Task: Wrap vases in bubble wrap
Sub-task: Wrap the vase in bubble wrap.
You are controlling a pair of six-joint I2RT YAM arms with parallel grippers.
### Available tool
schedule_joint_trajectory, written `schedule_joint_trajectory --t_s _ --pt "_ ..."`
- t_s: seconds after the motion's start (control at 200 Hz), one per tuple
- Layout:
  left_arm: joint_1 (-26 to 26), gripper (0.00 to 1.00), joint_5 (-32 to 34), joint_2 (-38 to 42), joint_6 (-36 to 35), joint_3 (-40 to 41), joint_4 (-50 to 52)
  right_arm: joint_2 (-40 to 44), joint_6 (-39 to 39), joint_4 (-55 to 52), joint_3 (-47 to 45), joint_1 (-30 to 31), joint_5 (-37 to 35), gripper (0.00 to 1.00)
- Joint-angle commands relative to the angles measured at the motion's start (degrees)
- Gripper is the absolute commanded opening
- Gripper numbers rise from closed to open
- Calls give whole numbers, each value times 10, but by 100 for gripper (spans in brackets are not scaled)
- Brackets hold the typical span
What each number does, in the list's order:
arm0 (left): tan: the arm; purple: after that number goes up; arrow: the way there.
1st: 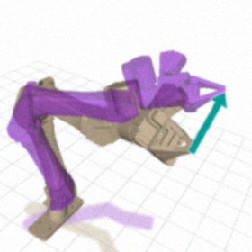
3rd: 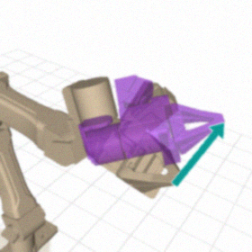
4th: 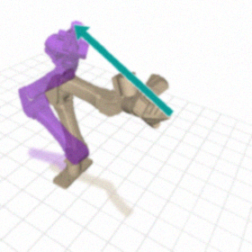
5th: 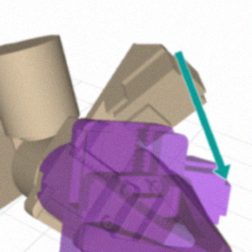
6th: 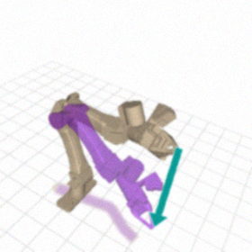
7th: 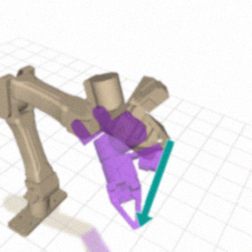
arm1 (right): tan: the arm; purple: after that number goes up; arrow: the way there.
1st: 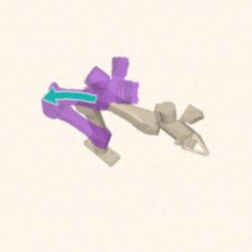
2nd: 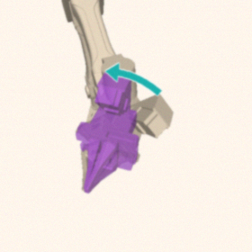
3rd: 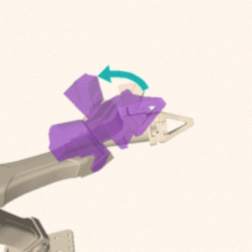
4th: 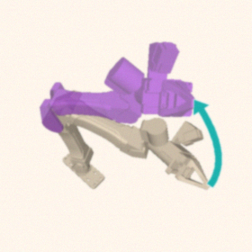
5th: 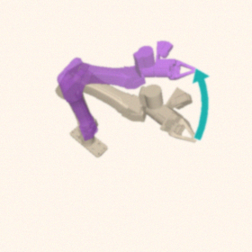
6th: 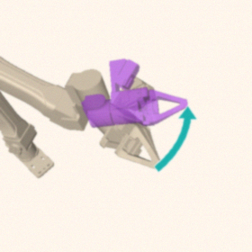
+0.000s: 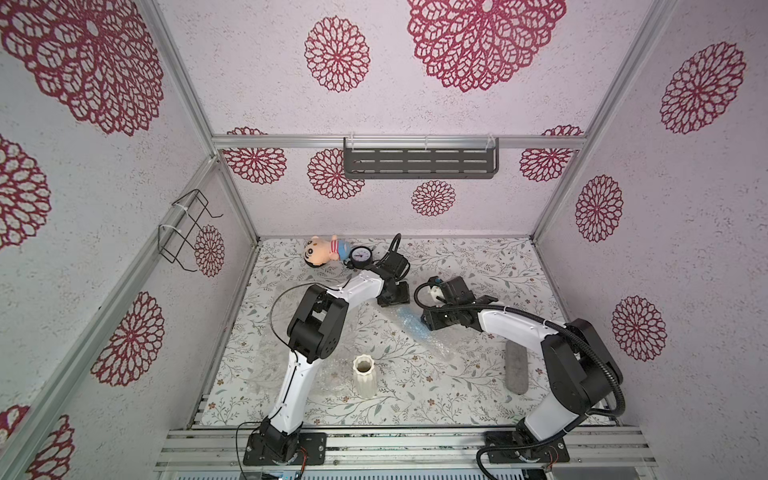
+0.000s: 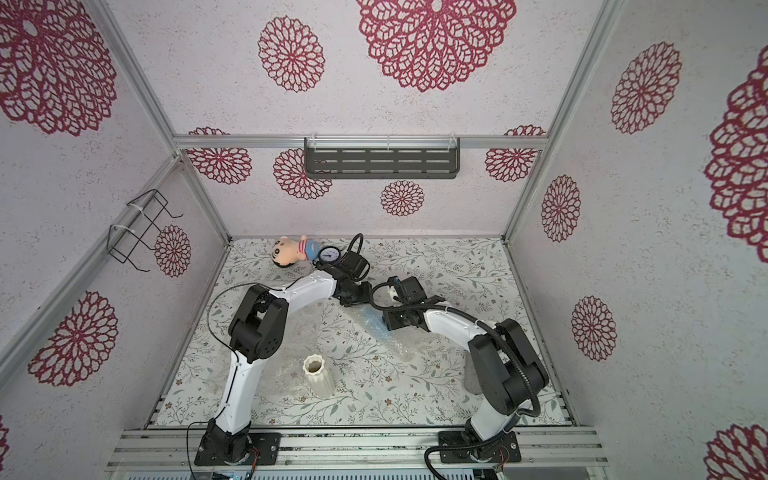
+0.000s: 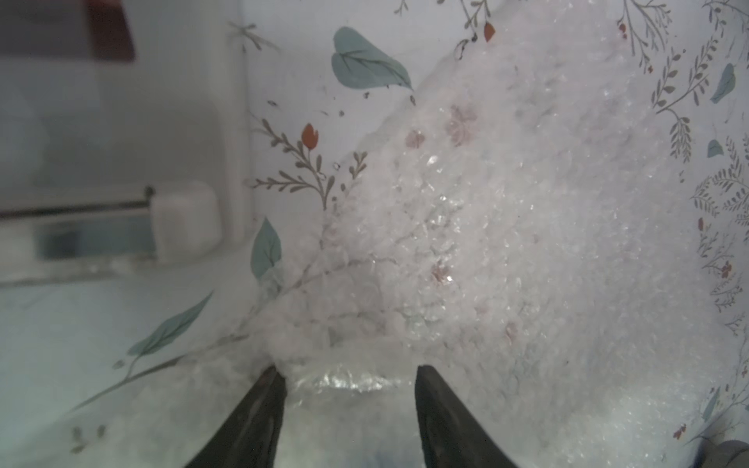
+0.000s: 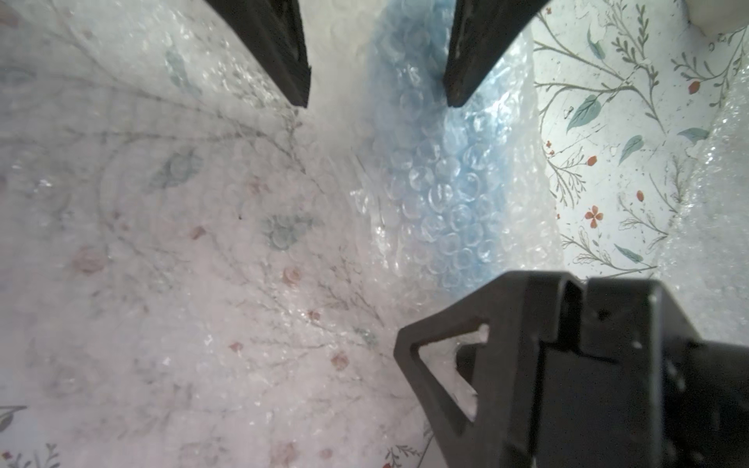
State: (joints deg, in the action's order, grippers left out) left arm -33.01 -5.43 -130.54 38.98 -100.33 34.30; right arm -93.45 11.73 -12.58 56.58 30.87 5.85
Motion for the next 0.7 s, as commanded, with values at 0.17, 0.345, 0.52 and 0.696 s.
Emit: schedule_joint_trajectory --t_s 0.17,0.345,0.52,0.696 --pt "-4 53 10 -1 -22 6 47 100 46 -46 10 -6 13 56" --pt "-5 51 6 0 -19 10 41 35 78 -23 46 -3 19 36" --pt "-6 51 6 1 -16 18 38 -10 93 23 35 -1 -36 27" --pt "-7 51 7 7 -19 24 36 -47 93 41 21 0 -11 23"
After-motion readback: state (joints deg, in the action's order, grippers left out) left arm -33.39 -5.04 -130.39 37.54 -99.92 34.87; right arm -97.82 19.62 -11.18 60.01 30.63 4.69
